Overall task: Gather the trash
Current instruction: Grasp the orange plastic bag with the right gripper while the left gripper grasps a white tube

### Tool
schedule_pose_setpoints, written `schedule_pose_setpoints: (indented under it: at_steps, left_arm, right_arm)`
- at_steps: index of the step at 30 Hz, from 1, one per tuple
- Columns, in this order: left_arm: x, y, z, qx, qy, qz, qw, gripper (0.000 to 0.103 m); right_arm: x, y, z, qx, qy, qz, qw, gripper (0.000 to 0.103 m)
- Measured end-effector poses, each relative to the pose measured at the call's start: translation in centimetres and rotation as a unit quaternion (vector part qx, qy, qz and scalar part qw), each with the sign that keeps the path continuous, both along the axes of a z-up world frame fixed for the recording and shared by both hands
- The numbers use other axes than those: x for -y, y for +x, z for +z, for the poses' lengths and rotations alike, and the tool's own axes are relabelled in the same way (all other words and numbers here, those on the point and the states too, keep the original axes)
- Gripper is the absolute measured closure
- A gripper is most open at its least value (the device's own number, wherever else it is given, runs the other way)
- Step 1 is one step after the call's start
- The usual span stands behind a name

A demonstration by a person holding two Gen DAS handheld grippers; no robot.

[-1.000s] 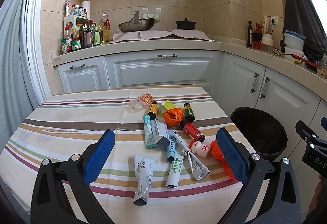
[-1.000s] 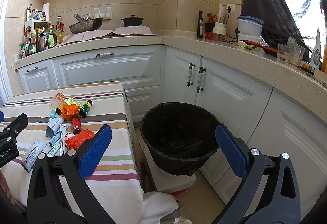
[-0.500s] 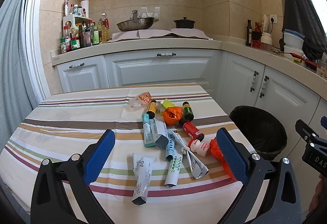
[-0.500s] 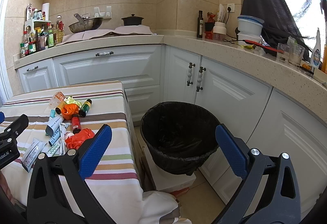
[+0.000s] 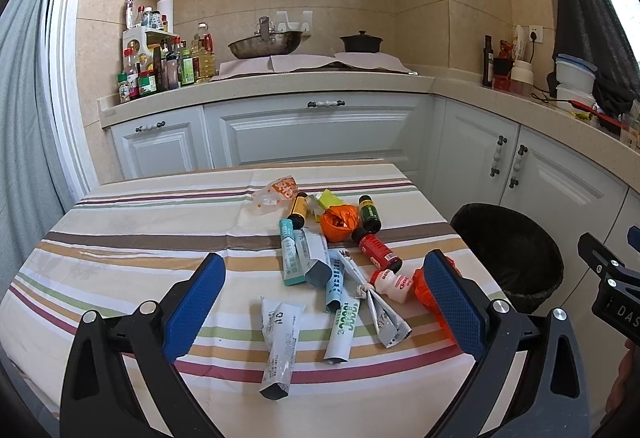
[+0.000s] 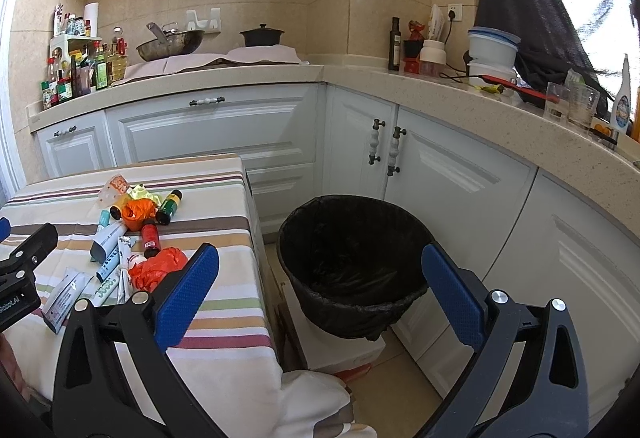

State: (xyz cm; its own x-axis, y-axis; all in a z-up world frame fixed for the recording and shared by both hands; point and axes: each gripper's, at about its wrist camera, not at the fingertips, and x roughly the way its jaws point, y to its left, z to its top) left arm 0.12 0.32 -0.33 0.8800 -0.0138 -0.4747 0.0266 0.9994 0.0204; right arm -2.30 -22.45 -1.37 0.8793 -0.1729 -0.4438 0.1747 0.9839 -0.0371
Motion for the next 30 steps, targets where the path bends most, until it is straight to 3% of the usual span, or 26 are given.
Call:
schedule_pose_setpoints:
  at_steps: [8, 18, 21, 22, 23, 24, 30]
  left_arm:
    - [-1.5, 0.5, -0.9, -0.02, 0.01, 0.019, 0.9996, 0.006]
    - [-5.6, 0.3, -2.4, -0.049, 0.016, 0.06, 0.9969, 0.008]
    - [-6.6, 0.3, -2.9, -0.058, 0.016, 0.07, 0.9957, 0.013]
    - [-6.8, 0.3, -3.1, -0.062, 0.017, 0.071, 0.9954, 0.018]
    - [-7.1, 0.3, -3.4, -0.066, 0.02, 0.074, 0.9949, 0.032]
    - [-7.3, 0.4, -3.7, -0.074, 0.02, 0.075, 0.9942, 0.035]
    - [-8.1, 0.6, -4.4, -0.087, 0.005, 0.074, 0.9935, 0.035]
  right_arm:
    - [-1.2, 0.6, -0.1, -0.012, 0.001, 0.022, 1.0, 0.004]
    - [-4.9, 2.2, -0.9, -0.035, 0.001, 0.088, 0.995, 0.006]
    - [-6.5, 3.0, -1.6, -0.053, -0.001, 0.118, 0.992, 0.019]
    - [-7.0, 3.3, -1.8, -0.061, -0.001, 0.125, 0.99, 0.022]
    - [-7.3, 3.5, -2.0, -0.065, -0.001, 0.13, 0.989, 0.024]
    - [-7.8, 3.8, -2.4, -0.073, -0.001, 0.138, 0.988, 0.024]
    - [-9.7, 5.2, -3.6, -0.101, -0.009, 0.16, 0.982, 0.035]
